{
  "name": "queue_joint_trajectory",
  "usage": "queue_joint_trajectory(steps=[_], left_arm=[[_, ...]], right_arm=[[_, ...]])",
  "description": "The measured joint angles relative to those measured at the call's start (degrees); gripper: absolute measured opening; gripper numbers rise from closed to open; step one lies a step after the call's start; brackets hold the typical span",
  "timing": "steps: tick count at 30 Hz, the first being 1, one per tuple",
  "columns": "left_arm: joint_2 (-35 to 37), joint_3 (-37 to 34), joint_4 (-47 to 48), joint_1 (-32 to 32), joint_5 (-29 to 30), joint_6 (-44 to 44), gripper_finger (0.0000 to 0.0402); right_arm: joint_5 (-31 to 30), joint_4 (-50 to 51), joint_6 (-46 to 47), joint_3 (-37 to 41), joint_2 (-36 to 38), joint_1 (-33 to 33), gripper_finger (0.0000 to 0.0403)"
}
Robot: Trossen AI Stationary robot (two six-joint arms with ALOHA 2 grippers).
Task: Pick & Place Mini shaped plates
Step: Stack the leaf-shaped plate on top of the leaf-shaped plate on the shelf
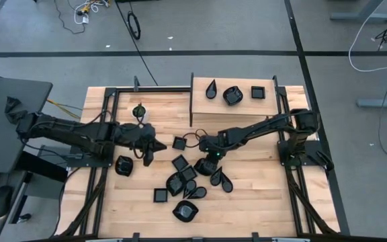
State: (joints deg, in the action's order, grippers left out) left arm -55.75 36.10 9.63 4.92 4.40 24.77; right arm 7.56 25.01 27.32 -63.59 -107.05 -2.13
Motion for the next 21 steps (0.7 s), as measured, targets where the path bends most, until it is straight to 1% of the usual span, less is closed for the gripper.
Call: queue_joint_trajectory(steps=[3, 7, 11, 15, 18, 21], left_arm=[[0.0, 0.0, 0.0, -0.7, 0.0, 0.0, 0.0007], [0.0, 0.0, 0.0, -1.5, 0.0, 0.0, 0.0007], [0.0, 0.0, 0.0, -1.7, 0.0, 0.0, 0.0007], [0.0, 0.0, 0.0, -1.7, 0.0, 0.0, 0.0007], [0.0, 0.0, 0.0, -1.7, 0.0, 0.0, 0.0007], [0.0, 0.0, 0.0, -1.7, 0.0, 0.0, 0.0007]], right_arm=[[1.0, -0.1, 0.4, 0.0, -0.5, -0.1, 0.0030], [1.2, -0.2, 3.8, 0.0, 0.2, -0.9, 0.0005], [2.6, 0.2, 8.3, 0.0, 2.2, -2.1, 0.0003], [3.5, 1.5, 13.7, 0.0, 5.7, -3.6, 0.0002], [0.9, 4.2, 21.1, 0.0, 9.4, -4.5, 0.0001], [-4.8, 5.8, 30.8, 0.0, 14.9, -4.9, 0.0001]])
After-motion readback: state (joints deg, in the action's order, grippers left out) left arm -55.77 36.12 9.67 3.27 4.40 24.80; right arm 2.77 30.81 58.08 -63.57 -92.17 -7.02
